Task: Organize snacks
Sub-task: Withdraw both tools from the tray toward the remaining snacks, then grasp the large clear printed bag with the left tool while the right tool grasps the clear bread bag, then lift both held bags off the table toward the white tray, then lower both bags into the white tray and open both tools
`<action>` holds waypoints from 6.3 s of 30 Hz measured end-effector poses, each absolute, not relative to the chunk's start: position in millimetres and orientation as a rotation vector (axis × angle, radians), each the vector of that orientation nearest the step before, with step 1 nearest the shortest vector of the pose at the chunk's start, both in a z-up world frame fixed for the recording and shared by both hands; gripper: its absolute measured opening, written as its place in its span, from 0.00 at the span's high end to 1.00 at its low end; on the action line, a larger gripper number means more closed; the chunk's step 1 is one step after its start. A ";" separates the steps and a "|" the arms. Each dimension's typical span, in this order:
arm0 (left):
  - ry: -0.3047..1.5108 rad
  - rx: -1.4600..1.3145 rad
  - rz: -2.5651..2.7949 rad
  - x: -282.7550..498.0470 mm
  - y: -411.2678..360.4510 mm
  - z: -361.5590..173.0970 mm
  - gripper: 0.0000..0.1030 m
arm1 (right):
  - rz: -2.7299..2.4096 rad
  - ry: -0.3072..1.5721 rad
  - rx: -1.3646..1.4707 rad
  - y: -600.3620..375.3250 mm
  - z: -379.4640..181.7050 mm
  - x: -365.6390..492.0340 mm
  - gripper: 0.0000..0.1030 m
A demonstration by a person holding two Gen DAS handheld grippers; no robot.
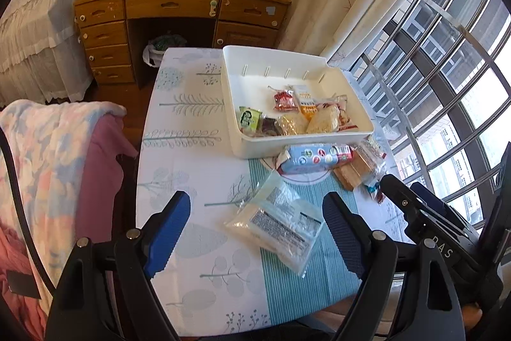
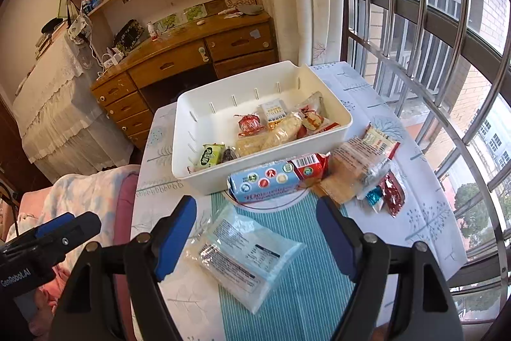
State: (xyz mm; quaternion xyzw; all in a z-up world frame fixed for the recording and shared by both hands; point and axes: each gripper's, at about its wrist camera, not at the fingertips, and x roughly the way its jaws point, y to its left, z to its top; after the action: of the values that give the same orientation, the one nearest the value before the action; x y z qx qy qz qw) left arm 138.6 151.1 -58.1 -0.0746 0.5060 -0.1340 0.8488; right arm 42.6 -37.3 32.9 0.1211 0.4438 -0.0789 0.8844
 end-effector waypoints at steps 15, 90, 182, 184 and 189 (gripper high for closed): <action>1.132 -0.212 -0.229 130.9 145.4 -68.5 0.18 | -0.116 0.936 0.086 -39.7 17.5 27.8 0.24; 1.560 -0.701 0.539 192.1 48.8 -291.2 0.07 | 0.268 1.146 -0.182 -211.3 -121.3 132.8 0.18; 1.221 -0.156 -0.175 320.3 30.2 -46.4 0.12 | 0.022 0.740 0.058 -153.5 36.9 180.3 0.26; 1.186 -0.150 -0.195 326.6 32.9 -50.5 0.12 | 0.026 0.744 0.069 -148.6 33.7 185.3 0.26; 1.115 -0.164 -0.238 338.2 36.5 -63.6 0.11 | 0.024 0.758 0.102 -141.6 25.9 195.0 0.23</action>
State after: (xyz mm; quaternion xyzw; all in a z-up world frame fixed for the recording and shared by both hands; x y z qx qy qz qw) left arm 338.2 36.5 -63.6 -0.0776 0.5273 -0.1125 0.8386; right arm 195.0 -141.6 25.9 0.0497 0.3697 0.0120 0.9278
